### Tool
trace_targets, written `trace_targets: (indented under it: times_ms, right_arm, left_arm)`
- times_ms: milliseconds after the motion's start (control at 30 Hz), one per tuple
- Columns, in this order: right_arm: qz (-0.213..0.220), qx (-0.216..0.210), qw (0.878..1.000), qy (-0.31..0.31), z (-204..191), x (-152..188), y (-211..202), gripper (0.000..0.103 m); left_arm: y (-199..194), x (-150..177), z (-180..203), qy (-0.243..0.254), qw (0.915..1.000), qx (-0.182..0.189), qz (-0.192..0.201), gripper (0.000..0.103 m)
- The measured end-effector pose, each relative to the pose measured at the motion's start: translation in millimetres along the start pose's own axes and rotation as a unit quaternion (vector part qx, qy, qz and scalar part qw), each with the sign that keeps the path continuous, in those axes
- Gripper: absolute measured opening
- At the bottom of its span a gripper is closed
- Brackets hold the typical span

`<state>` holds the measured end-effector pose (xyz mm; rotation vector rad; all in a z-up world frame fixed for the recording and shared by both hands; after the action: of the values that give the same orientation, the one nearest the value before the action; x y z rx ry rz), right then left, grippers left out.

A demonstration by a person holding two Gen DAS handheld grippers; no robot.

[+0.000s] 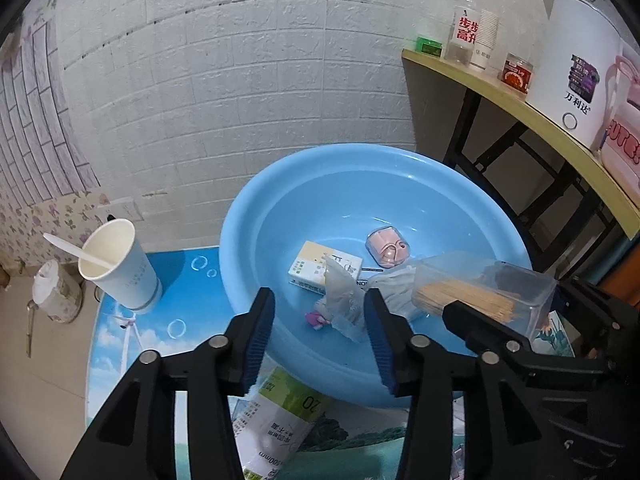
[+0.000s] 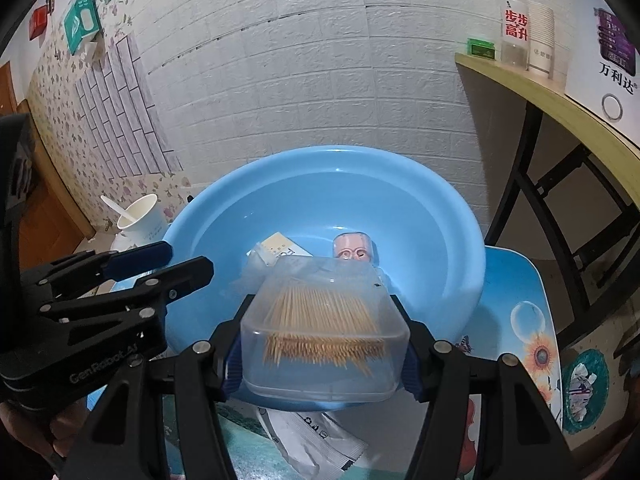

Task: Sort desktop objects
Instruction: 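Open both grippers to drop the figurine and toothpick box into the basin, then withdraw both grippers from the basin back over the table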

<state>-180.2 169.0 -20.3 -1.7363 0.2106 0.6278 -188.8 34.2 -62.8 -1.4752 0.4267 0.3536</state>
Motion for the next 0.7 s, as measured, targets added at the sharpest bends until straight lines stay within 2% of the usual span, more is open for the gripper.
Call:
trace_targets:
  times_ms: [133,200,233,333,433,700]
  right_arm:
    - [0.003,-0.002,1.000,-0.003,-0.2,0.7,-5.9,0.063]
    - [0.009,0.005,1.000,-0.002,-0.3,-0.2,-11.1,0.068]
    - [0.011,0.006,1.000,-0.001,-0.6,-0.4,-13.0,0.075]
    - [0.020,0.002,1.000,-0.001,-2.2,0.1,-20.5,0.077]
    - [0.023,0.001,1.000,0.000,-3.5,2.5,-26.9,0.077]
    - [0.024,0.003,1.000,0.006,-5.7,15.1,-41.4,0.077]
  left_arm:
    - [-6.4,0.5,-9.4,-0.016,0.9999,0.000,-0.002,0.067]
    - [-12.6,1.3,-13.6,-0.021,0.9998,0.001,0.002,0.070]
    - [-15.1,1.8,-14.2,-0.019,0.9998,-0.003,0.006,0.072]
    - [-25.2,4.4,-15.9,-0.012,0.9996,-0.021,0.016,0.080]
    - [-31.4,10.3,-19.3,-0.019,0.9995,-0.025,0.010,0.087]
    - [-47.3,30.1,-26.1,-0.030,0.9992,-0.026,0.005,0.090]
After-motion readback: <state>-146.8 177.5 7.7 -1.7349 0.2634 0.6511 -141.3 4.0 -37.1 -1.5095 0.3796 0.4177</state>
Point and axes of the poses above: each gripper's, at about its wrist camera, not at the fingertips, and y roughly the way its jaws point, z to its right, x to its underside, the point moved 7 cm from there along y, roughly the way its jaws point, and after that the axes turned 13 degrees about -z, right-handed, at the moved point
